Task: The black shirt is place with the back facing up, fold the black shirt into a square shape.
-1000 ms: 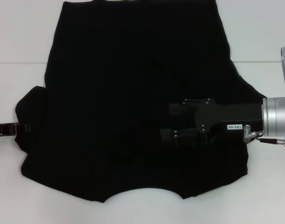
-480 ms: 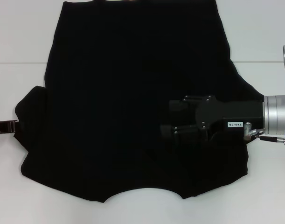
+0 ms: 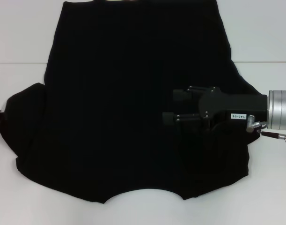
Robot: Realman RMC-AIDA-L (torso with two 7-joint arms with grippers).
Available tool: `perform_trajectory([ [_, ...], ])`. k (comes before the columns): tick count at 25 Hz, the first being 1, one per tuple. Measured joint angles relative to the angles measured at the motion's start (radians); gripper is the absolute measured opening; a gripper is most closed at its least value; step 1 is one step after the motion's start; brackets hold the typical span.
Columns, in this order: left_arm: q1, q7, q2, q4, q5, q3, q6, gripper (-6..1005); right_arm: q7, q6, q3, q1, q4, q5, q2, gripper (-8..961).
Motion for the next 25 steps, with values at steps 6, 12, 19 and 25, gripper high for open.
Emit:
perform_trajectory([
  [6,0.005,-0.003,0.007,0.019,0.025,-0.015,-0.012,2,0.002,0.017,0.003,0.003,0.023,0.001,0.006,891],
  [12,0.005,-0.004,0.012,0.025,0.027,-0.035,-0.017,1,0.002,0.025,0.003,0.01,0.041,0.012,0.007,890],
  [19,0.015,-0.006,0.014,0.035,0.029,-0.055,-0.024,1,0.002,0.025,0.003,0.011,0.043,0.019,0.008,888],
  [25,0.023,-0.008,0.015,0.035,0.029,-0.064,-0.024,1,0.002,0.025,0.002,0.011,0.043,0.025,0.008,887],
])
